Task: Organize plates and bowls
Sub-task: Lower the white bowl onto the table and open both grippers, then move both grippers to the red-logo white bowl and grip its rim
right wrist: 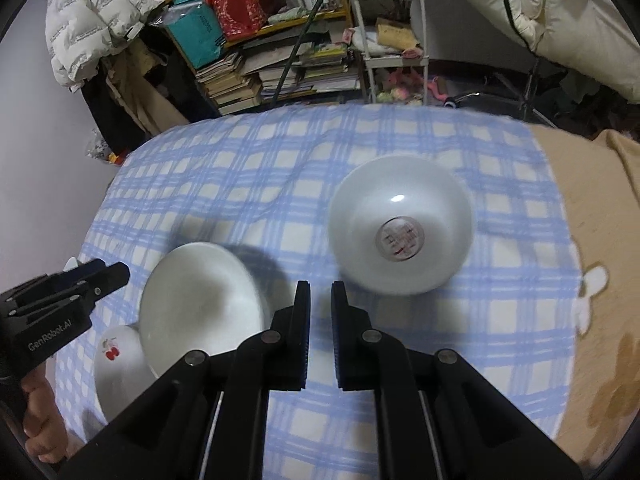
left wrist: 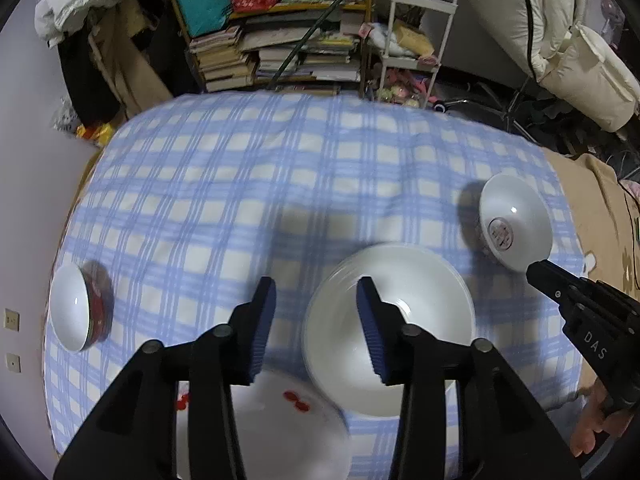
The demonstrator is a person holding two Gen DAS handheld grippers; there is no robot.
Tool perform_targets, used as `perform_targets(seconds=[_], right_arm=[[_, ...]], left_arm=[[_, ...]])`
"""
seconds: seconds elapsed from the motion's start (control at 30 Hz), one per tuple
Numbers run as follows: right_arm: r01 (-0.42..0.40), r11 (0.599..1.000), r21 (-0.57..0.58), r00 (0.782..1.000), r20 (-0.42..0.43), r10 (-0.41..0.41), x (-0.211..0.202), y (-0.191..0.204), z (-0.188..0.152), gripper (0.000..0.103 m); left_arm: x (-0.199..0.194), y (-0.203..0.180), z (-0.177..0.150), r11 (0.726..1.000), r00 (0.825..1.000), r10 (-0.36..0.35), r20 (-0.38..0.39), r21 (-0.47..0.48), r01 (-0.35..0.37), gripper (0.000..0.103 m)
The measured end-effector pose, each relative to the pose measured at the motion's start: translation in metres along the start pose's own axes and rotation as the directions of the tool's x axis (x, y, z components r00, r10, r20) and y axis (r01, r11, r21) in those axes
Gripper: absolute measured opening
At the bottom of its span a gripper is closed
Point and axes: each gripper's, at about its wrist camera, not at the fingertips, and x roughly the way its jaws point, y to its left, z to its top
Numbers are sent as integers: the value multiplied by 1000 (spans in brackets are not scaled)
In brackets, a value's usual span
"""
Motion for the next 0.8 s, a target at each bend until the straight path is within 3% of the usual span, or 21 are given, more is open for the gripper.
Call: perform_targets(seconds=[0.1, 0.2, 0.27, 0.37, 0.43, 0.53, 0.8], right_arm=[[13, 1000, 4, 1000, 2, -13, -5, -14, 8, 15], [24, 1000, 8, 1000, 9, -25, -9, -28, 17, 43], [29, 1000, 8, 999, 18, -29, -10, -37, 23, 53], [56, 998, 15, 998, 8, -57, -7, -50, 32, 65], [44, 999, 29, 999, -4, -44, -3, -60, 37, 68], [30, 999, 29, 999, -23, -30, 3, -67, 42, 85], [28, 999, 31, 998, -58, -26, 25, -86, 49, 88]], left_arm=[[0, -16, 10, 1000, 1000, -1, 16, 16, 1, 49], [1, -33, 18, 1000, 1000, -7, 29, 23, 7, 53], [3, -42, 23, 1000, 999, -13, 36, 28, 12, 68], [7, -58, 31, 999, 998, -12, 58, 37, 10, 76], [14, -68, 37, 998, 999, -31, 42, 50, 29, 76], [26, -81, 43, 997, 998, -53, 18, 62, 52, 76], [56, -102, 57, 995, 997, -71, -30, 69, 73, 76]])
